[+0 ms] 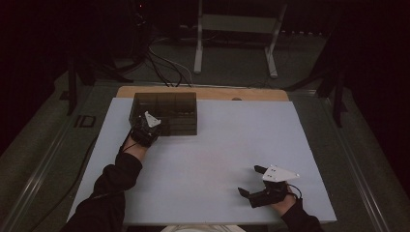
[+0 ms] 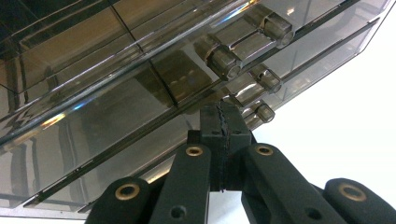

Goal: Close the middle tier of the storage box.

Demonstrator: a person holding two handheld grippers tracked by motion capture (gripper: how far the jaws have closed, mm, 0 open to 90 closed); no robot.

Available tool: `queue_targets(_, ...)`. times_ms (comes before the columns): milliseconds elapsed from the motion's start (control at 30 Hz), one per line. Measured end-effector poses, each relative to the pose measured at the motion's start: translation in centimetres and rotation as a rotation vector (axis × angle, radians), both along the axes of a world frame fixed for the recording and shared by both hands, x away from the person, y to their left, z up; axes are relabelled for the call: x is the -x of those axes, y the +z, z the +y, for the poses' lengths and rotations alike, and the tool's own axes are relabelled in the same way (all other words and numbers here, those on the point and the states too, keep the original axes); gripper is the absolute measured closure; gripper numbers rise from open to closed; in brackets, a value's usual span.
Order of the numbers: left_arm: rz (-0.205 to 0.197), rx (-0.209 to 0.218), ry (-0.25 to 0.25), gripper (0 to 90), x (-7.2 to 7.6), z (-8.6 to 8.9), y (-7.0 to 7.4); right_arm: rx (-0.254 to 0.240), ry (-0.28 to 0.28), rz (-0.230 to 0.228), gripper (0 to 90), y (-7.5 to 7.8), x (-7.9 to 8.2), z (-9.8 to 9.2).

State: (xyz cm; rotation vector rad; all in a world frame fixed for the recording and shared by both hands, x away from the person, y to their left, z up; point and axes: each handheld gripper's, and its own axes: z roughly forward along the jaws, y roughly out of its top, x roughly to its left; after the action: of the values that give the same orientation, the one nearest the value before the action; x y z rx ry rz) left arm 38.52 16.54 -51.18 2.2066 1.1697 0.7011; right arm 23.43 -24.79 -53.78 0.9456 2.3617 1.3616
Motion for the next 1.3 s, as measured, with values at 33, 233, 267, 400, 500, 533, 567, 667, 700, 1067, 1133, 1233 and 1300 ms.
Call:
queue_targets(33,0.000,0.001,0.001,90.0,0.0,0.0,0.0,0.000,0.000,0.000,0.0,0.0,0.0,0.0)
queue_targets(233,0.001,-0.004,-0.001,90.0,0.2,0.0,0.0,0.000,-0.002,0.001,0.0,0.0,0.0,0.0)
queue_targets(267,0.002,-0.005,-0.001,90.0,0.2,0.0,0.0,0.000,-0.002,0.000,0.0,0.0,0.0,0.0)
queue_targets(400,0.001,-0.002,0.002,90.0,0.3,0.1,0.1,0.001,-0.003,0.002,0.0,0.0,0.0,0.0)
queue_targets(500,-0.002,0.000,0.001,90.0,0.6,0.2,0.1,0.001,-0.001,0.001,0.0,0.0,0.0,0.0)
queue_targets(533,-0.001,0.004,0.000,90.0,0.8,0.3,0.1,0.003,-0.001,0.004,0.0,0.0,0.0,0.0)
queue_targets(567,-0.001,0.004,0.000,90.0,0.8,0.3,0.1,0.004,-0.001,0.004,0.0,0.0,0.0,0.0)
queue_targets(667,-0.004,0.010,0.001,90.0,1.0,0.5,0.3,0.004,-0.001,0.003,0.0,0.0,0.0,0.0)
queue_targets(700,-0.006,0.019,0.005,90.0,1.1,0.6,0.4,0.005,0.000,0.002,0.0,0.0,0.0,0.0)
queue_targets(1067,0.043,0.060,0.017,69.7,1.4,0.4,0.3,0.004,0.000,0.002,0.0,0.0,0.0,0.0)
queue_targets(1133,0.047,0.055,0.015,62.0,1.4,0.3,0.4,0.004,-0.001,0.002,0.0,0.0,0.0,0.0)
queue_targets(1233,0.060,0.056,-0.001,50.9,1.6,-0.1,0.5,0.005,0.000,0.003,0.0,0.0,0.0,0.0)
queue_targets(1300,0.065,0.059,-0.004,46.4,1.7,-0.3,0.6,0.004,0.000,0.004,0.0,0.0,0.0,0.1)
